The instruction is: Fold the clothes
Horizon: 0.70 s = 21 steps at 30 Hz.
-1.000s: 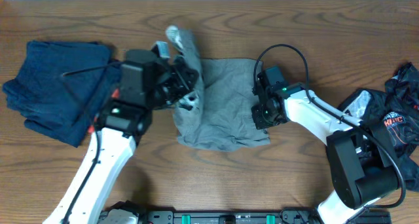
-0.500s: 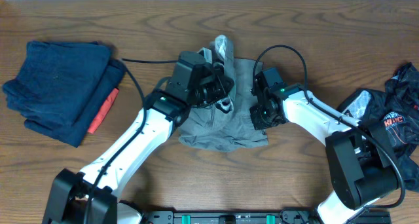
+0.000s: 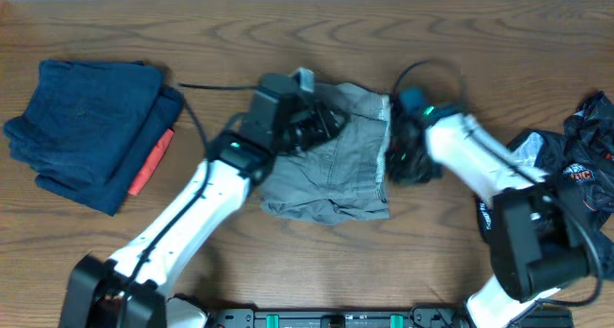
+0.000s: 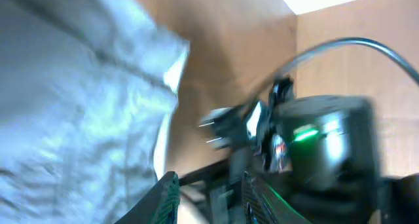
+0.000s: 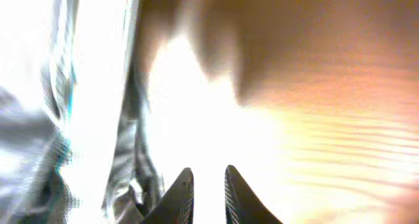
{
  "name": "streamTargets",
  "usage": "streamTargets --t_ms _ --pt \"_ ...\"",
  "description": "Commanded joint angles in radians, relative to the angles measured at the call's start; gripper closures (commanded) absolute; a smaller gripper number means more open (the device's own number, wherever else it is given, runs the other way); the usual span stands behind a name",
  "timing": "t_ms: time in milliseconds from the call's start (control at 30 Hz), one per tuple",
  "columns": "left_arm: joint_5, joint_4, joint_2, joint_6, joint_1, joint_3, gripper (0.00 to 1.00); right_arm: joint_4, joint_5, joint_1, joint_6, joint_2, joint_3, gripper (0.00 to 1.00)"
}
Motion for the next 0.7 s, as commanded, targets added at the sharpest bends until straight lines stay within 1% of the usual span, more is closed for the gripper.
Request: streamTargets --t_ms 0,100,200,233,300,367,500,600,667 --pt "-0.113 -0.005 -0.027 0.135 0.071 0.029 0.66 -0.027 0.011 -0.080 0.026 -0.107 0.172 0.84" --pt "-0.260 -0.010 -0.001 0.198 0.101 0.029 0.67 -0.015 -0.154 -0.098 -0.041 -0.156 0.246 0.84" --pt "-0.368 -0.009 0.042 0.235 0.108 0.029 0.66 0.016 -0.330 -0.076 -0.090 -0.178 0.254 0.85" --pt "-0.394 -0.008 0.066 0.250 0.108 0.029 0.66 0.016 -0.378 -0.059 -0.090 -0.176 0.251 0.85" --pt "-0.397 -0.004 0.109 0.268 0.108 0.029 0.66 0.016 -0.426 -0.025 -0.088 -0.167 0.236 0.85" --pt "-0.397 -0.005 0.161 0.268 0.108 0.029 0.66 0.020 -0.454 0.020 -0.084 -0.154 0.209 0.85" --pt "-0.385 -0.011 0.267 0.267 0.108 0.029 0.66 0.035 -0.433 0.116 -0.042 -0.109 0.135 0.85" --pt "-0.386 -0.060 0.316 0.267 0.108 0.029 0.66 0.068 -0.399 0.170 0.025 -0.073 0.053 0.86" --pt "-0.386 -0.118 0.331 0.267 0.108 0.029 0.66 0.113 -0.400 0.200 0.059 -0.049 -0.017 0.87"
